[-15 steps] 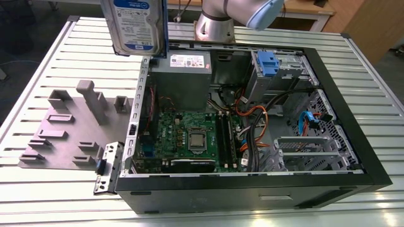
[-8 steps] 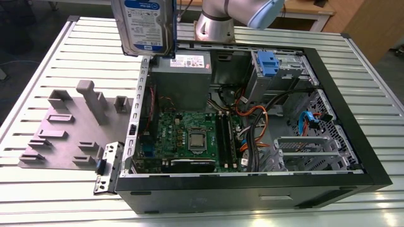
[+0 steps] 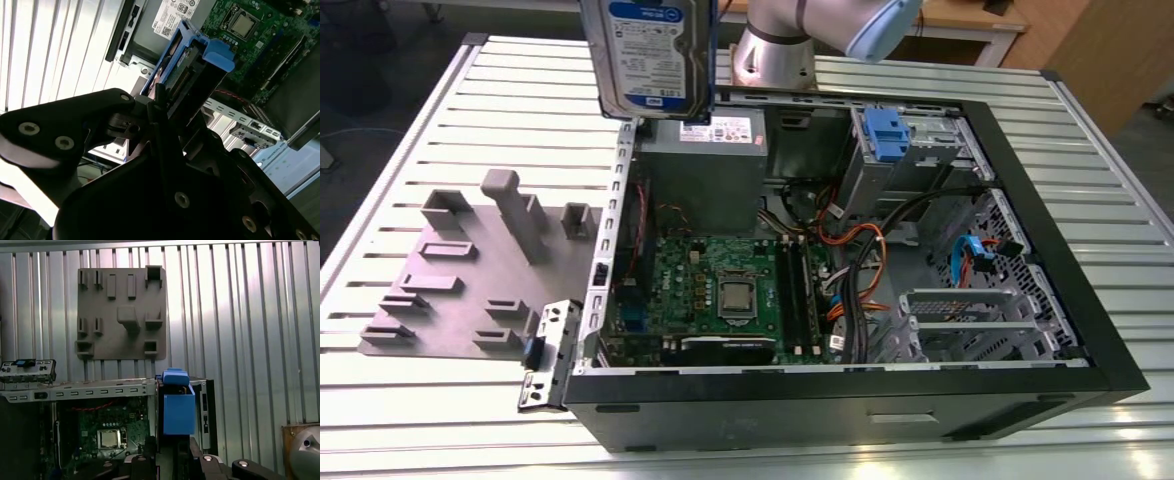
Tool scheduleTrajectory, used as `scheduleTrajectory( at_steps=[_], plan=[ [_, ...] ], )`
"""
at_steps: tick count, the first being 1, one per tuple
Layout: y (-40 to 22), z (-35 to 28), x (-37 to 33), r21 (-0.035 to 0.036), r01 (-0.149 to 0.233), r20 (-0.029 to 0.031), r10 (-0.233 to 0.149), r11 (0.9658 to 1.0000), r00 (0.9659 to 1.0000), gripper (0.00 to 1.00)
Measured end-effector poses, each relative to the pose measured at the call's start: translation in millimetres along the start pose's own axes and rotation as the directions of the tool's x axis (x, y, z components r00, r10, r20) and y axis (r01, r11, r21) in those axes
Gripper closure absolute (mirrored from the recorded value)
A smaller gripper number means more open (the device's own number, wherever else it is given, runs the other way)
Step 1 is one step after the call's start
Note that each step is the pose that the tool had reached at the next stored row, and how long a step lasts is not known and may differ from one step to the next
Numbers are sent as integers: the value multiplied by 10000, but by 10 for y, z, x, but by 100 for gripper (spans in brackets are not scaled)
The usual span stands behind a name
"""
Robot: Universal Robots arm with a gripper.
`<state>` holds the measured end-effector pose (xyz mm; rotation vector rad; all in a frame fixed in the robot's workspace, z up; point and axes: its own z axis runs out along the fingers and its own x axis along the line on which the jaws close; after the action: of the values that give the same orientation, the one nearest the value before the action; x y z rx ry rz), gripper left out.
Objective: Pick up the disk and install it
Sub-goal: 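Pick up the disk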
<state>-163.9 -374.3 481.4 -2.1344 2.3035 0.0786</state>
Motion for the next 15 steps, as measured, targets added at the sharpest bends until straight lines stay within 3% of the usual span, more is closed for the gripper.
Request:
scheduleTrajectory(
  at_steps=[15],
  plan=[
    [-357, -12, -27, -1, 0, 0, 0, 10000, 10000, 65]
  ],
)
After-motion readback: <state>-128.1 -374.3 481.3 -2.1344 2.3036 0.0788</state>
